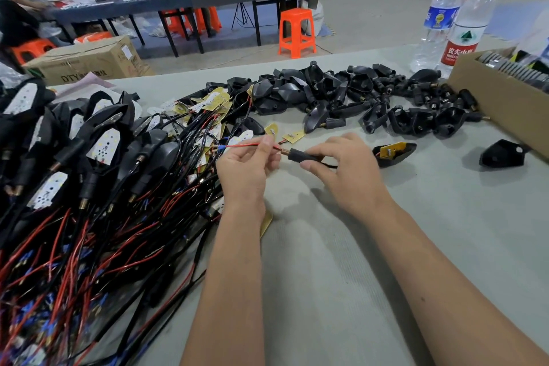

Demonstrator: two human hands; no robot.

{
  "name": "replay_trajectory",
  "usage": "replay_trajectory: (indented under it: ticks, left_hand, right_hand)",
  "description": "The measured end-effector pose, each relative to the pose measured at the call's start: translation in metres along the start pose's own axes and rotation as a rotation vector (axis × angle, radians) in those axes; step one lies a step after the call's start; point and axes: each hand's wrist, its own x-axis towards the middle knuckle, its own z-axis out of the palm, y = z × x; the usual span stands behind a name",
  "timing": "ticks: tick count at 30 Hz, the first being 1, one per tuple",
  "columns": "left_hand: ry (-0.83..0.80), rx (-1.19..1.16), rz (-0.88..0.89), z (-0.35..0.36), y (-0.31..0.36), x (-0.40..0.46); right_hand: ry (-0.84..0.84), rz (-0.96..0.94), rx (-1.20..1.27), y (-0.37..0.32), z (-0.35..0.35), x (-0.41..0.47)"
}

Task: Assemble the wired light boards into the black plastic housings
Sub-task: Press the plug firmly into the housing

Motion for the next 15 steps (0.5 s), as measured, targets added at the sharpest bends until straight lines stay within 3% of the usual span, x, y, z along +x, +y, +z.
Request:
replay_trajectory:
  ticks: [5,8,15]
  left_hand:
    - [0.163,-0.144,0.05,-0.018,0.013,0.012]
    - [0.189,-0.189,0.092,-0.025,0.016,0.015]
    - [0.172,-0.333,0.076,-0.035,0.03,0.015]
  right_hand:
    - [0.15,-0.037,-0.256,0.011,-0.008,0.0]
    - [0.158,-0.037,-0.355,0.012,-0.007,0.0]
    - [-0.027,0.053,-0.155,0.018,-0.012,0.002]
